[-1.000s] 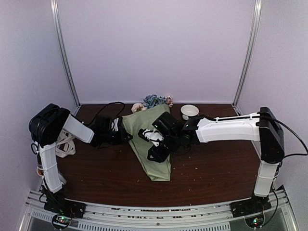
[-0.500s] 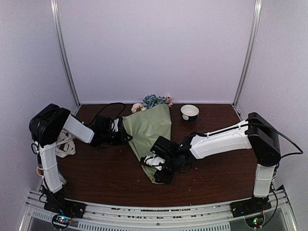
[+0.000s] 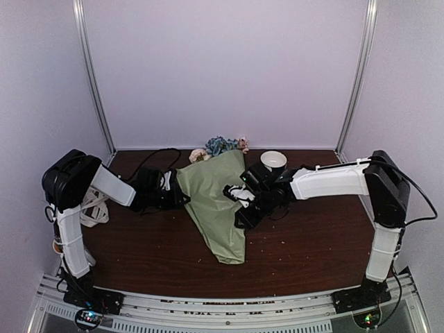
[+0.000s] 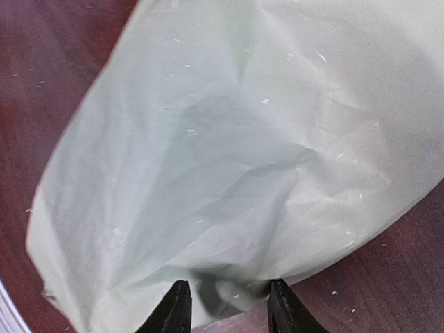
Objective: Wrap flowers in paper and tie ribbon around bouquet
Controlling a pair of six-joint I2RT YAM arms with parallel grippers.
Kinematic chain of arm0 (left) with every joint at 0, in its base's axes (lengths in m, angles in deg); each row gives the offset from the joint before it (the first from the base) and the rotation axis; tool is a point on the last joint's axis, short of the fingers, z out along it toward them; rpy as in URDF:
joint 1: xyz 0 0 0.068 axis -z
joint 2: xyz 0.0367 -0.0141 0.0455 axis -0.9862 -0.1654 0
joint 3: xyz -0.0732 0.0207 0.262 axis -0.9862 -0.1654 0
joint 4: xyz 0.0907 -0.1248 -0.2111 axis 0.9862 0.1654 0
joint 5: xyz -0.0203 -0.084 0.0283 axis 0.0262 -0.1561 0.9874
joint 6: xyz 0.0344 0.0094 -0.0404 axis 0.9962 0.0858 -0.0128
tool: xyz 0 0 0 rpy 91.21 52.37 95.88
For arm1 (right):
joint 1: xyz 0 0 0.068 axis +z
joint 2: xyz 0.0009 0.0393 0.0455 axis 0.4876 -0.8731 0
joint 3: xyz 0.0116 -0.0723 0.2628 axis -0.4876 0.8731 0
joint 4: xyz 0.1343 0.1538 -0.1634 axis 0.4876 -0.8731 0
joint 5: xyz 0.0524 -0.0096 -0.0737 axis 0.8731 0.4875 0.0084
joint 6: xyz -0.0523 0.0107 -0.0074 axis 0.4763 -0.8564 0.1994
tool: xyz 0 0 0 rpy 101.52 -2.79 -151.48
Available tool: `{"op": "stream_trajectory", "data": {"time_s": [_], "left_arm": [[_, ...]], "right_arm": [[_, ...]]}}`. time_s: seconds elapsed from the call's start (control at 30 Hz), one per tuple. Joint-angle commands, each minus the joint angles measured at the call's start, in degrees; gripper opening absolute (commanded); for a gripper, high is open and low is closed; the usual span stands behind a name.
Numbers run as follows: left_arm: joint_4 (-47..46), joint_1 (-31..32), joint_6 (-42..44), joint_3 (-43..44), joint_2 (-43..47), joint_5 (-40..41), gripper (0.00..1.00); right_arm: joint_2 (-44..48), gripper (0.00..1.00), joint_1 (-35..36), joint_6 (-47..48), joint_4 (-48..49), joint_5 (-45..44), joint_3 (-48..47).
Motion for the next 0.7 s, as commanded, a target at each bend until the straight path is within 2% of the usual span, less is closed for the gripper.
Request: {"op": "stream_trajectory", "data": {"time_s": [0.0, 0.2, 0.3, 0.37, 0.47, 0.63, 0.67], "left_arm": [[1.8, -0.6, 1.5, 0.7, -0.7, 1.3, 0.00], [3.7, -0.6, 2.7, 1.7, -0.7, 1.6, 0.00], [4.0, -0.6, 3.0, 1.7, -0.7, 1.5, 0.00], [4.3, -0.6, 3.1, 1.6, -0.6, 1.8, 0.00], [4.3, -0.6, 3.1, 1.5, -0.6, 1.8, 0.00], [4.0, -0.6, 3.1, 1.2, -0.3, 1.8, 0.00], [4.0, -0.6, 3.0, 1.1, -0.3, 1.8, 0.00]], "right_arm": [[-5.9, 0.37, 0.7, -2.1, -2.1, -7.7, -2.7], [-0.1, 0.39, 1.5, -1.2, -0.2, -3.6, 4.1], [5.7, 0.46, -2.0, -5.7, 5.5, 0.5, 6.9], [8.0, 0.48, -5.9, -13.1, 10.1, 2.2, 8.6], [6.1, 0.53, -12.0, -23.3, 15.5, 7.7, 8.4], [-1.9, 0.58, -14.6, -30.9, 19.8, 12.3, 5.0], [-3.1, 0.67, -14.8, -32.0, 21.2, 13.2, 4.7]]}}
